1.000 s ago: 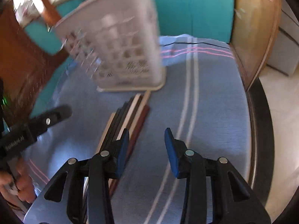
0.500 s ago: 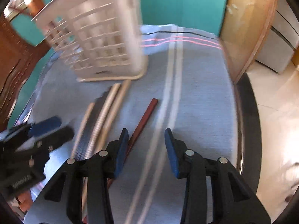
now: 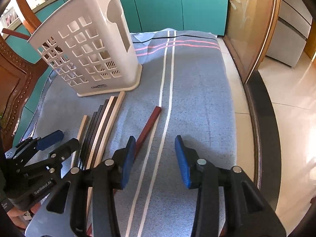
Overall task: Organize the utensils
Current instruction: 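Grasp a dark red chopstick with the right tool while the left grasps a light wooden one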
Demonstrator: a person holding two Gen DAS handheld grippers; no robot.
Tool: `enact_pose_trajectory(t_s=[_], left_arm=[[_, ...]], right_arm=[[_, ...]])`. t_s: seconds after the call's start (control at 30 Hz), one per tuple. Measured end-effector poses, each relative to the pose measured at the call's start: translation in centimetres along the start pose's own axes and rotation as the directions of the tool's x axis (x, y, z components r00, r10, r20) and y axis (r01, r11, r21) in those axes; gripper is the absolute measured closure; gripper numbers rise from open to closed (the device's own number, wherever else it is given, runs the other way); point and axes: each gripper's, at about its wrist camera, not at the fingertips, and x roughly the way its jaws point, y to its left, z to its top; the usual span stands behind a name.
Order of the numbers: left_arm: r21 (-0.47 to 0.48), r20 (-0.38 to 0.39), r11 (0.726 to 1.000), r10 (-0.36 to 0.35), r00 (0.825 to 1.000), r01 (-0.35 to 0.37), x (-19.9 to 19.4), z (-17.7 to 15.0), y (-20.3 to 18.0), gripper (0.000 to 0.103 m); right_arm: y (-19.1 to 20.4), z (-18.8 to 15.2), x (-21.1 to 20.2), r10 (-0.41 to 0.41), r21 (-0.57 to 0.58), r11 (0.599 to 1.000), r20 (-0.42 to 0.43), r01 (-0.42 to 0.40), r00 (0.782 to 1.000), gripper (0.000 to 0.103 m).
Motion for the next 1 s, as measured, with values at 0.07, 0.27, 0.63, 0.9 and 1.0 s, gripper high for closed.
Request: enact_pose_trajectory(t_s=[0.07, 0.27, 0.63, 0.9, 1.0], left_arm=[[-0.035, -0.002, 0.999, 0.001, 1.000, -0.001, 0.0, 0.1, 0.9, 0.051], [-0.009, -0.008, 1.000, 0.006, 1.000, -0.006, 0.0, -0.1, 0.4, 0.051], [0.007, -0.012, 1.000, 0.002, 1.000, -0.002, 0.1, -0.4, -0.5, 0.051], [0.006, -0.014, 1.000, 0.007, 1.000, -0.007, 0.3, -0.3, -0.2, 0.051], [0.015, -0.014, 1.000, 0.012, 1.000, -0.012, 0.3, -0.3, -0.3, 0.051]], right_arm=[[0.3, 0.2, 0.2, -0.001, -0.003, 1.000, 0.003, 0.001, 1.000, 0.062], [1.1, 0.1, 0.7, -0.012, -0.025, 1.000, -0.004, 0.012, 1.000, 0.062], [4.7, -0.6, 1.5, -0.046, -0.227, 0.973, -0.006, 0.044, 0.999, 0.083], [4.0, -0.5, 1.4, -0.027, -0.212, 0.977, -0.017, 0.023, 1.000, 0.092], [3.3, -0.3, 1.3, -0.039, -0.182, 0.983, -0.017, 0.035, 0.999, 0.092]])
